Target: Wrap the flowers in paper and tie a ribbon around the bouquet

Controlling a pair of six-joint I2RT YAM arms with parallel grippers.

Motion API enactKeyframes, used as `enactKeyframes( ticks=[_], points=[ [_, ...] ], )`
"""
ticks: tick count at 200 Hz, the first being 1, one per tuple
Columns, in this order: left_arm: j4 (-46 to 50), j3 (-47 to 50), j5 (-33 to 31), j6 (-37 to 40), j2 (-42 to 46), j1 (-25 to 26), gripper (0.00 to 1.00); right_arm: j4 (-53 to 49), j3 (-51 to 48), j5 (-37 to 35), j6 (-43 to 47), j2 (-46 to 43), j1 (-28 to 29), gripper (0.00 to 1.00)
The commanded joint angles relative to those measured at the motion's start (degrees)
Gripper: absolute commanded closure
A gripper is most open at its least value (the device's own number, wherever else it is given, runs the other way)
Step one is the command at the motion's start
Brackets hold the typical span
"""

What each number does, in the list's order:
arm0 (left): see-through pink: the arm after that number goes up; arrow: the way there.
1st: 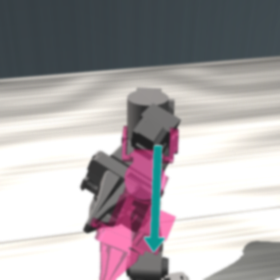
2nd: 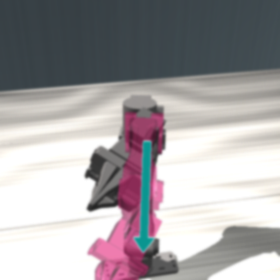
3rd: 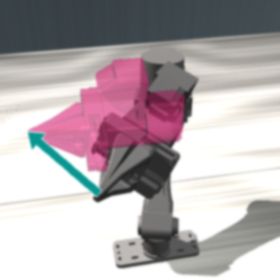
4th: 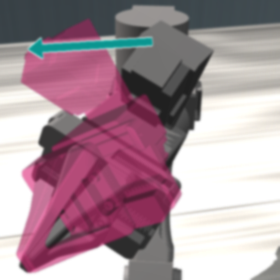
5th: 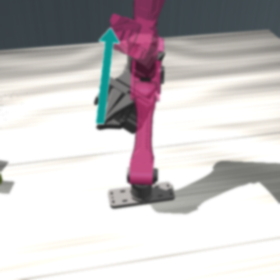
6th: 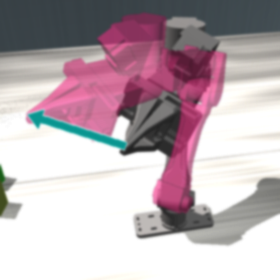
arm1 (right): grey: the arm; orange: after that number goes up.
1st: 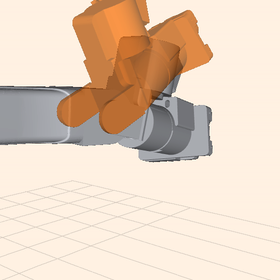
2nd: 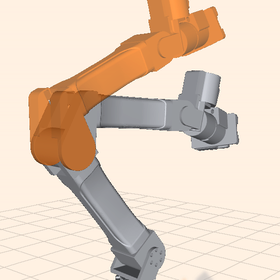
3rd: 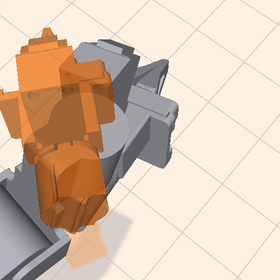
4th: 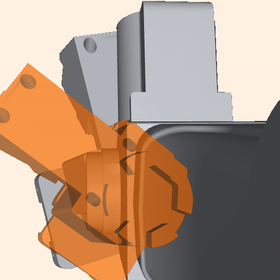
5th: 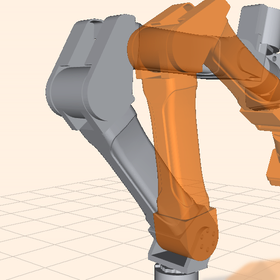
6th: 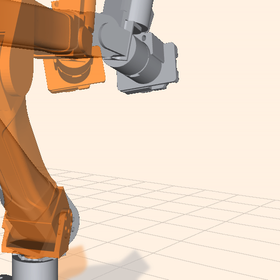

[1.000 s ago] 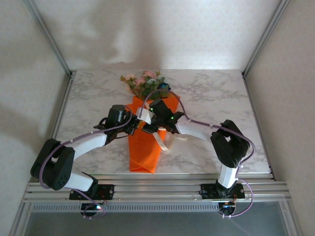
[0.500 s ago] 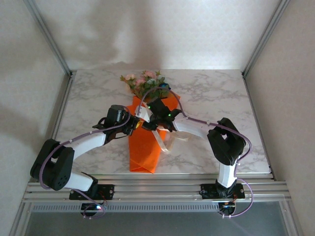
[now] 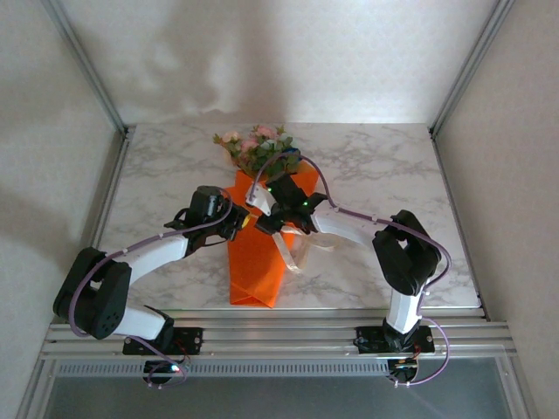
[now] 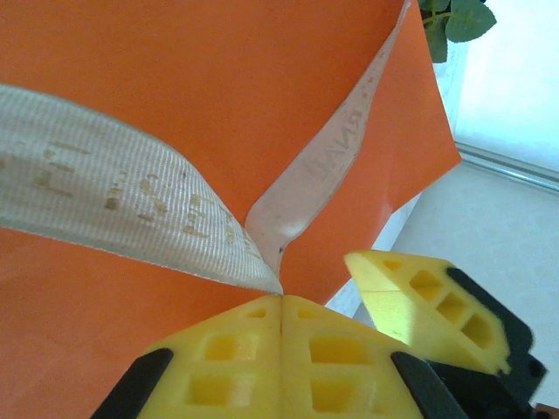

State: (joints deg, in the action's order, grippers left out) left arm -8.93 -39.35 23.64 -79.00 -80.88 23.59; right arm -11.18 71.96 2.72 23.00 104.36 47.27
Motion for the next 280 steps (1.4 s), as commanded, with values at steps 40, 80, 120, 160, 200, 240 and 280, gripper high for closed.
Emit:
enactKeyframes(
  ticks=[40,80,120,160,200,240,280],
  points=[
    [-0.6,-2.1,0.8,1.2,0.6,0.4,1.0,-1.6,2.7,-1.5,-3.1,3.5,-0.2,0.68],
    [1.5,-3.0,-0.4,3.0,1.1,0.2,1.0,-7.4,2.9,9.4,-3.5,-0.8,0.2,1.0],
    [6.2,-3.6,-2.8,6.0,3.8,0.2,0.9,-13.9,1.2,27.2,-6.6,-4.6,-1.1,1.0],
    [8.1,-2.9,-2.2,6.4,4.1,0.2,0.79,-13.5,2.1,35.1,-12.9,-1.0,-5.5,1.0],
    [16.9,-1.3,-2.3,-2.8,11.1,2.1,0.67,-20.6,12.4,38.6,-17.2,8.8,-10.7,1.0],
    [-3.2,9.4,-2.5,-25.0,12.9,8.7,0.67,-21.7,15.2,40.3,-20.6,12.3,-12.3,1.0],
    [-8.4,5.8,-7.4,-30.3,3.5,8.8,0.6,-24.0,16.7,39.0,-20.9,13.4,-12.9,1.0]
  ],
)
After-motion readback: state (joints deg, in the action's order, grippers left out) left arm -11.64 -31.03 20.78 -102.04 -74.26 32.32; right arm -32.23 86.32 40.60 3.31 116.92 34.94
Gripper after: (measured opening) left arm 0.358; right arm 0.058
